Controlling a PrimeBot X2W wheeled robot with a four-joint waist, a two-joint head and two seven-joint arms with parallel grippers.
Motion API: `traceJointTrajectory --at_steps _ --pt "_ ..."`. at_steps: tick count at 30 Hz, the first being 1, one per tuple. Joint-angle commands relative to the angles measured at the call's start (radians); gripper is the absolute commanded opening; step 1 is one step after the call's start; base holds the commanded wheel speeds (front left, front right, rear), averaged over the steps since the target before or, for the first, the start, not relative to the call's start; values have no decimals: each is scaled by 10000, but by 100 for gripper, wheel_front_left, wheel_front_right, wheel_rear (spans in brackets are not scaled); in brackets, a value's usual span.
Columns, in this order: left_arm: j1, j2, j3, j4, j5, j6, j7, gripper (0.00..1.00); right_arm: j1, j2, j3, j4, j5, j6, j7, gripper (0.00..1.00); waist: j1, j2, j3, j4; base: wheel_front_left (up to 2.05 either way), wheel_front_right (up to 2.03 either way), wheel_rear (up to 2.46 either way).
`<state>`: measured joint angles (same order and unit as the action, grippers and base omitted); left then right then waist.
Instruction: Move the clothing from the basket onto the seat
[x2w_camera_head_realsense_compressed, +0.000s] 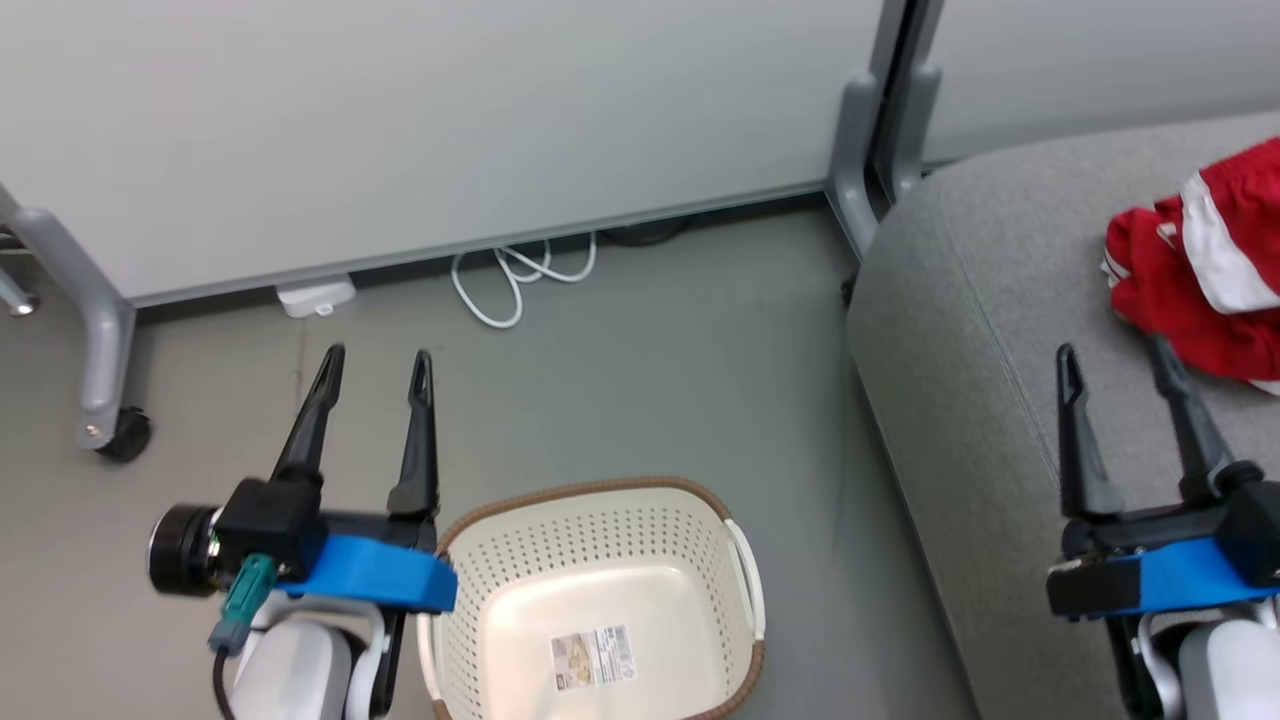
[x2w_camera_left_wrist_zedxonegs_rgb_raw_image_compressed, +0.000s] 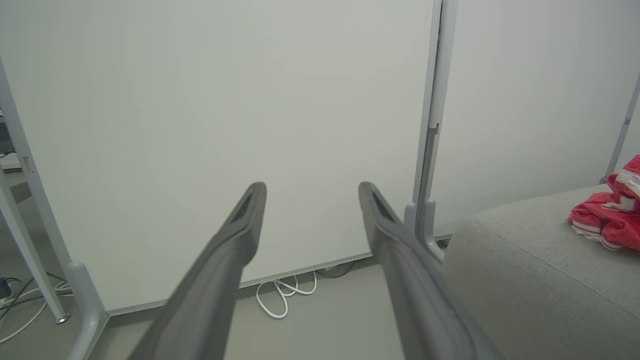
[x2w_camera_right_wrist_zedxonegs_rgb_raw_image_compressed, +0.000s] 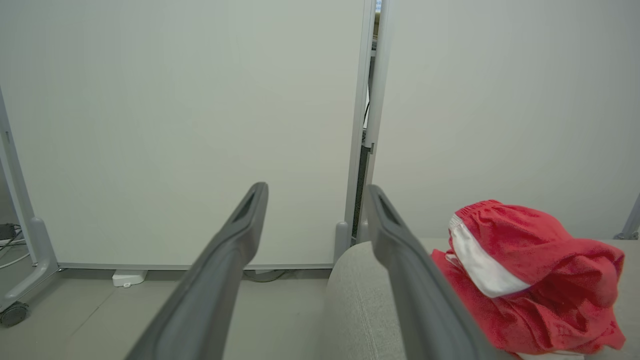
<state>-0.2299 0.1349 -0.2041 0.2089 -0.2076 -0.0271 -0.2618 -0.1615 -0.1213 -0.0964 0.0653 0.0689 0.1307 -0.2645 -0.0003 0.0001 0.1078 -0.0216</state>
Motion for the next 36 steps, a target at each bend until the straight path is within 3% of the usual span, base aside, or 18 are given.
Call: traceJointTrajectory --at_steps 1,15,36 --pt "370 -55 273 -43 140 -72 -46 100 297 132 93 128 54 1 2 100 3 -1 -433 346 0 0 0" --pt "1680 -428 1642 -99 609 -505 -46 100 944 564 246 827 67 1 2 100 3 -1 -964 792 0 0 0" --pt "1796 -823 2097 81 942 -896 -46 100 1007 717 260 1323 75 1 2 100 3 -1 -963 1096 0 0 0"
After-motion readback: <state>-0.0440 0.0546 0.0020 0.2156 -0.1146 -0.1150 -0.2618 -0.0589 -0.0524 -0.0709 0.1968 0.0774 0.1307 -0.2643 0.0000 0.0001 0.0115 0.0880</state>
